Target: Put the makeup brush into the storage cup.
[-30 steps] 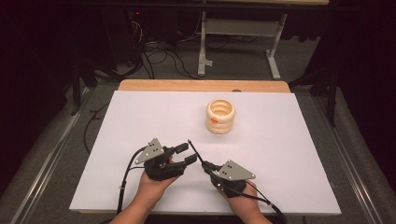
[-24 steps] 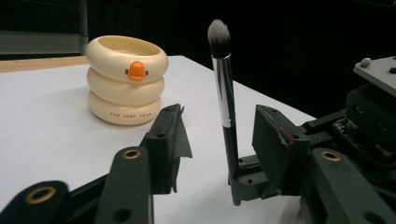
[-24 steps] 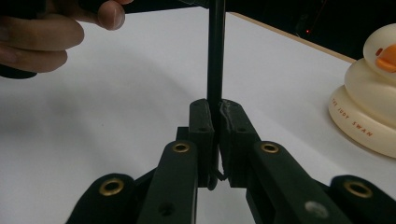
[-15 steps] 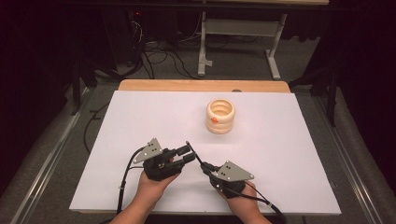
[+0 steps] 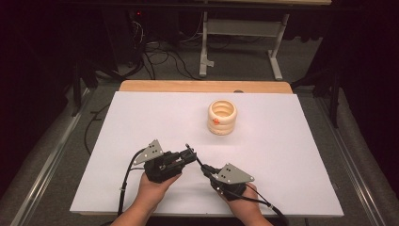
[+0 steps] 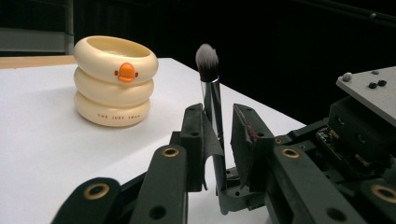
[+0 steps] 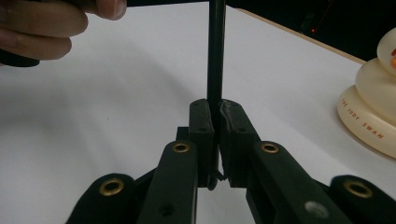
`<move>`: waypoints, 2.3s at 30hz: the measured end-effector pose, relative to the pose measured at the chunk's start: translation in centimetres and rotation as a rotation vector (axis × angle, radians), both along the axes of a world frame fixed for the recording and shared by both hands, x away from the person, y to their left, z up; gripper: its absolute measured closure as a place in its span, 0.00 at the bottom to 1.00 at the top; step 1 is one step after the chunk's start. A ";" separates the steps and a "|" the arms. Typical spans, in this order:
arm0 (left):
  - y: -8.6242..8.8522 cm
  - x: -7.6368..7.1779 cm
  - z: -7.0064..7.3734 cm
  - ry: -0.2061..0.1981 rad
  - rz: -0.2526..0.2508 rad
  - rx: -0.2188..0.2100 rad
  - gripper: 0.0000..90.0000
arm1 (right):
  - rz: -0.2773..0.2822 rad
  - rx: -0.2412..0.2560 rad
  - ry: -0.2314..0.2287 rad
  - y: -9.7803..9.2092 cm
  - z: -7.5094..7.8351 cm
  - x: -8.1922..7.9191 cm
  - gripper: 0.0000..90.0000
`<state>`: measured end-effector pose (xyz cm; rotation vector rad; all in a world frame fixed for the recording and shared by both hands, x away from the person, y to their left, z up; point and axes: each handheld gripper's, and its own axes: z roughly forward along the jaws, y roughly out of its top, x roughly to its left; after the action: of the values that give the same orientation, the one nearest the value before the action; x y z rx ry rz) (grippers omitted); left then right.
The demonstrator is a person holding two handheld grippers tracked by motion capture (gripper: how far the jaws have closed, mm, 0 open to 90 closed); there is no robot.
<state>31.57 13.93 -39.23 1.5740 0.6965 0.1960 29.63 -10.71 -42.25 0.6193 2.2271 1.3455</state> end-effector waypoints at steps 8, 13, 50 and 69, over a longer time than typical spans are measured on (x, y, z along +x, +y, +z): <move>0.1 0.1 0.0 0.009 -0.004 -0.010 0.87 | 0.003 -0.003 0.000 0.1 -0.1 -0.1 0.96; 0.2 0.1 -0.1 0.015 -0.005 -0.014 0.89 | 0.006 -0.008 -0.006 0.1 -0.1 0.0 0.96; -0.1 0.0 -0.2 0.013 -0.032 -0.019 0.92 | 0.003 -0.001 0.024 -0.1 0.2 0.1 0.78; -1.3 -0.5 -0.7 0.004 -0.056 0.021 0.92 | -0.015 0.041 -0.019 0.1 0.8 -0.4 0.63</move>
<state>31.12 12.61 -39.94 1.6122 0.6542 0.1589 29.21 -10.63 -41.46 0.6336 2.1803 1.3869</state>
